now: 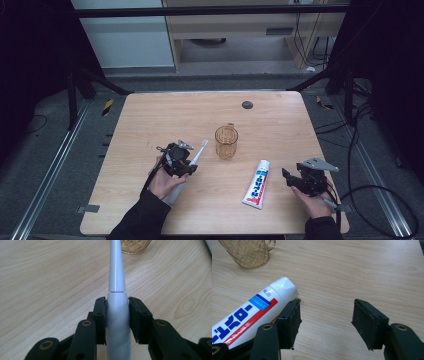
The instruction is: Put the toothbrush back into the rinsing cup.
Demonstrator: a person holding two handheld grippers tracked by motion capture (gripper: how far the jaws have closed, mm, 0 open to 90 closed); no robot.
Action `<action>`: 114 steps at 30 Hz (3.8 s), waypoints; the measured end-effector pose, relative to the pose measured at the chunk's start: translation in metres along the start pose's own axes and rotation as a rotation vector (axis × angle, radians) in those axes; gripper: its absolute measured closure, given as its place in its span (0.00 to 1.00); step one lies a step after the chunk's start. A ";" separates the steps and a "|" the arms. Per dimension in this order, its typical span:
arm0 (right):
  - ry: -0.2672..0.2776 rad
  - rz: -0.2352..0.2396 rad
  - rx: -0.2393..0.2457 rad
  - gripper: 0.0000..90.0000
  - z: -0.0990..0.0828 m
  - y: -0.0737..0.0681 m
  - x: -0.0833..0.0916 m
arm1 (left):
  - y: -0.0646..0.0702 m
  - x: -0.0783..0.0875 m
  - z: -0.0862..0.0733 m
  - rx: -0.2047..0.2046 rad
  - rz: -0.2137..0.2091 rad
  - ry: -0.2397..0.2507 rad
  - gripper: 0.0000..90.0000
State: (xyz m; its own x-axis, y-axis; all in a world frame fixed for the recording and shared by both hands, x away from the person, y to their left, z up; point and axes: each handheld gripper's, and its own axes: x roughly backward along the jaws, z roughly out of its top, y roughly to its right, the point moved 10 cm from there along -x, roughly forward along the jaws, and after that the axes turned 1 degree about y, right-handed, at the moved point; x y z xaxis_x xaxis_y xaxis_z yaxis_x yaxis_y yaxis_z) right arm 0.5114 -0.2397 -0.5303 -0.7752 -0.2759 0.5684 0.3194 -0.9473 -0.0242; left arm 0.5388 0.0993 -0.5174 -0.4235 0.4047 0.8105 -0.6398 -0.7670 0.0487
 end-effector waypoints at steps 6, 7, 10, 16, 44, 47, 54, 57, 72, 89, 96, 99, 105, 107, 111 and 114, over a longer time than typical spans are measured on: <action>0.000 -0.002 0.001 0.44 0.000 0.000 0.000 | -0.002 0.015 0.007 -0.001 0.004 0.062 0.76; 0.000 -0.002 0.002 0.44 0.000 0.000 0.000 | -0.002 0.018 0.009 -0.001 0.005 0.072 0.76; 0.000 -0.002 0.000 0.44 0.000 0.000 0.000 | -0.002 0.023 0.011 0.004 0.004 0.091 0.76; 0.001 -0.003 0.000 0.44 0.000 0.000 0.000 | -0.004 0.041 0.021 -0.002 0.013 0.159 0.76; 0.024 -0.018 -0.002 0.43 0.001 0.004 0.000 | -0.023 0.084 0.099 0.041 0.101 0.507 0.76; 0.027 -0.018 -0.003 0.43 0.001 0.004 0.000 | -0.024 0.086 0.109 0.053 0.102 0.545 0.75; 0.035 -0.020 -0.010 0.42 0.001 0.005 0.000 | -0.024 0.084 0.129 0.082 0.085 0.618 0.75; 0.037 -0.019 -0.008 0.41 0.001 0.006 0.000 | -0.024 0.082 0.137 0.092 0.082 0.644 0.75; 0.041 -0.017 -0.006 0.41 0.001 0.005 -0.001 | -0.023 0.085 0.173 0.103 0.093 0.754 0.75; 0.057 -0.023 -0.009 0.40 0.002 0.008 0.000 | 0.003 0.067 0.198 0.091 0.043 0.818 0.75; 0.058 -0.022 -0.012 0.39 0.001 0.008 0.000 | 0.010 0.061 0.202 0.077 0.032 0.823 0.75; 0.059 -0.022 -0.010 0.39 0.001 0.008 -0.001 | 0.013 0.060 0.203 0.069 0.032 0.823 0.75; 0.062 -0.022 -0.006 0.39 0.002 0.008 -0.001 | 0.017 0.055 0.204 0.057 0.031 0.821 0.75; 0.061 -0.023 -0.006 0.39 0.001 0.008 -0.001 | 0.019 0.052 0.204 0.054 0.021 0.820 0.75; 0.066 -0.027 -0.001 0.39 0.002 0.009 -0.001 | 0.021 0.049 0.203 0.039 0.025 0.815 0.75; 0.065 -0.027 -0.002 0.39 0.001 0.009 -0.001 | 0.023 0.048 0.201 0.035 0.021 0.815 0.75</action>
State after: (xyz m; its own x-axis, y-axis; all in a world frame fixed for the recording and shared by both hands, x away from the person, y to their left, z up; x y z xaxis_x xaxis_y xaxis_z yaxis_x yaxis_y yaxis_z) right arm 0.5157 -0.2480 -0.5298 -0.8173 -0.2605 0.5140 0.2970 -0.9548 -0.0117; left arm 0.6332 0.0012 -0.3602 -0.7772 0.6151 0.1325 -0.6121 -0.7879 0.0674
